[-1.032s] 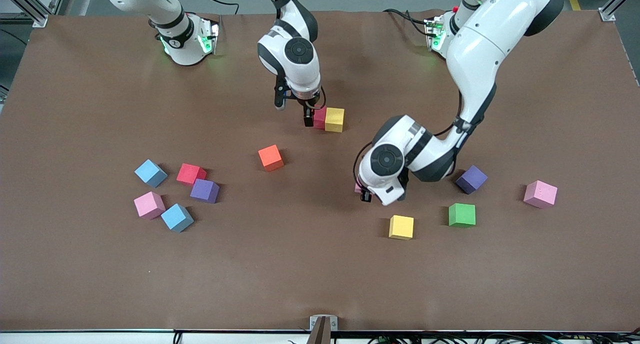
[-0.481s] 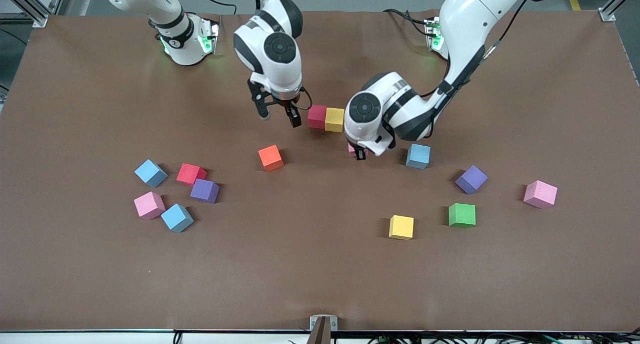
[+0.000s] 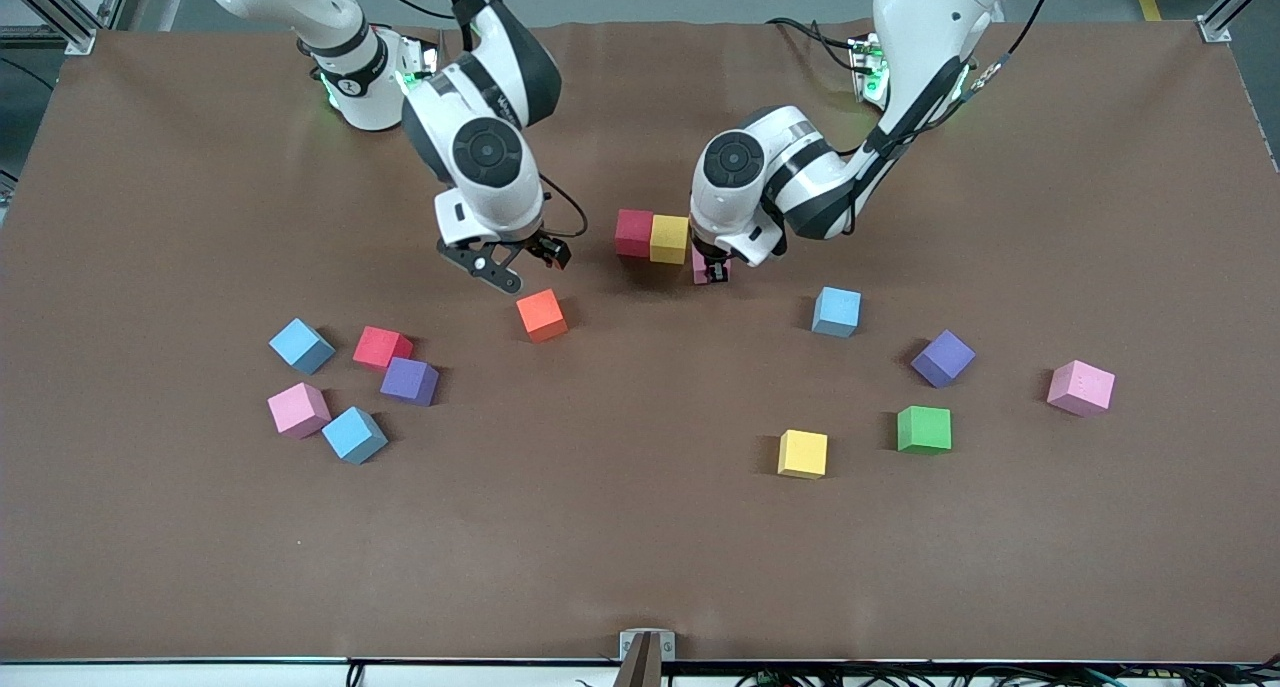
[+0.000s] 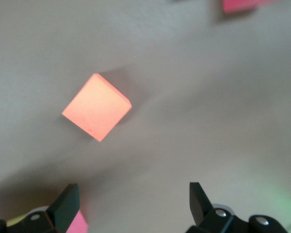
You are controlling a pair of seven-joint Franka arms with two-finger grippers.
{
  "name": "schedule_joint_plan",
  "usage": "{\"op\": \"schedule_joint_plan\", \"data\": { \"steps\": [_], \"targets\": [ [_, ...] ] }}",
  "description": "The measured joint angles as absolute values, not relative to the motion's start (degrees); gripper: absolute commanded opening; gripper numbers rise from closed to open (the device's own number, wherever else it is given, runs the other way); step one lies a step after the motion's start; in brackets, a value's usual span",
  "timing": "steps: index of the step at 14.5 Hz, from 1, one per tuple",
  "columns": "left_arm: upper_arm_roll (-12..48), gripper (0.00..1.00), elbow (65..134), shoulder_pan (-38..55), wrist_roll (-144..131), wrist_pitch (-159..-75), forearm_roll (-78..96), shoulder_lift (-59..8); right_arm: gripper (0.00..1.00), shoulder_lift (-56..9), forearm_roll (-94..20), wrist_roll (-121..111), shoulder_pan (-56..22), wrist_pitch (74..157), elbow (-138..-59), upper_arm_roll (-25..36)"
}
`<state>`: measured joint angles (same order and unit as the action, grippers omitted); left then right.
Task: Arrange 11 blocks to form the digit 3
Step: 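Carry the pink block to the yellow block with the left gripper, then place the pink block beside yellow while the right gripper grasps orange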
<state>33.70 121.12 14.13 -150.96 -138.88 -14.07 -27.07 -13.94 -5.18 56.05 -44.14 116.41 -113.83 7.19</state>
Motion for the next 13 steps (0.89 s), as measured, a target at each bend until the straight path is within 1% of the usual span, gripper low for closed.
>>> {"op": "schedule_joint_plan", "data": {
  "steps": [4, 8, 13],
  "targets": [
    [33.85, 0.29, 122.60, 14.20, -151.00, -141.22, -14.07, -27.05, 1.00, -14.95, -5.18, 43.07, -42.11, 119.10, -111.75, 7.17],
    [33.96, 0.29, 123.67, 14.55, -151.00, -142.10, -14.07, -27.05, 1.00, -18.18, -5.22, 21.00, -41.23, 126.57, -111.41, 7.14],
    [34.05, 0.29, 124.77, 15.15, -151.00, -142.48, -14.07, -26.99, 1.00, -23.10, -5.22, 8.92, -41.29, 133.36, -111.36, 6.57]
  ]
}}
